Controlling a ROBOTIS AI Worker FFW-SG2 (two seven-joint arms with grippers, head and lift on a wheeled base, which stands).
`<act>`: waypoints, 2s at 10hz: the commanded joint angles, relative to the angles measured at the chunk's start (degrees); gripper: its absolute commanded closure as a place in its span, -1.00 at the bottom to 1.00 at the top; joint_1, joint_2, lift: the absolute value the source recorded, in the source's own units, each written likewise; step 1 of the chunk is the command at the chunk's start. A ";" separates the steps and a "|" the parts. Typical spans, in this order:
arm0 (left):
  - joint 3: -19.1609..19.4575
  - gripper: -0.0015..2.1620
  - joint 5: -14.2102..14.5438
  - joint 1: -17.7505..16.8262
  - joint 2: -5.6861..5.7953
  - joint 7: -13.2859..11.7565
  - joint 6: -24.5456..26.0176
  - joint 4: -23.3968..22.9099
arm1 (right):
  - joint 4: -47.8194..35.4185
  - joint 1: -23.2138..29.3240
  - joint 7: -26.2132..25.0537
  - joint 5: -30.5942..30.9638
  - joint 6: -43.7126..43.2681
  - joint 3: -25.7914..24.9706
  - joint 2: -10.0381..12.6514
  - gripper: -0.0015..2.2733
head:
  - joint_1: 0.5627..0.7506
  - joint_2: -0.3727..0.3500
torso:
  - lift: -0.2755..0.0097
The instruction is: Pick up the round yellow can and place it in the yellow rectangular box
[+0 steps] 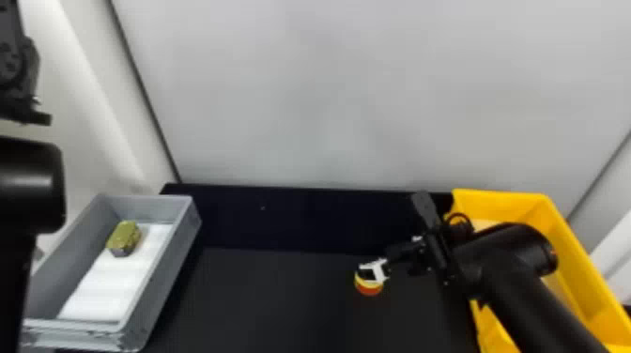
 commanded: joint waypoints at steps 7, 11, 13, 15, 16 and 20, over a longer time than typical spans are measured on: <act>-0.02 -0.99 0.09 0.26 0.35 -0.01 -0.27 0.03 | 5.99 -0.27 -0.96 -3.66 -4.87 2.80 2.15 -0.97 | 0.07 0.18 | 0.86; 0.24 -0.99 0.18 0.26 0.44 -0.01 -0.27 -0.23 | 6.78 0.09 -0.69 -3.83 -4.43 3.15 2.41 -0.97 | 0.07 0.18 | 0.86; 0.42 -0.99 0.18 0.34 0.35 -0.01 -0.09 -0.32 | 5.38 1.58 0.10 -3.75 -2.85 3.06 2.06 -0.96 | 0.07 0.18 | 0.86; 0.50 -0.99 0.18 0.52 0.35 -0.01 -0.01 -0.41 | 2.21 3.69 1.42 -3.13 -1.00 3.06 1.80 -0.96 | 0.07 0.18 | 0.86; 0.59 -0.99 0.18 0.52 0.35 -0.01 0.08 -0.49 | 0.72 4.66 2.21 -2.78 -0.30 3.06 1.62 -0.96 | 0.07 0.18 | 0.86; 0.68 -0.99 0.18 0.43 0.44 -0.10 0.26 -0.49 | -1.48 6.33 3.26 -2.08 0.58 2.62 1.44 -0.96 | 0.07 0.18 | 0.86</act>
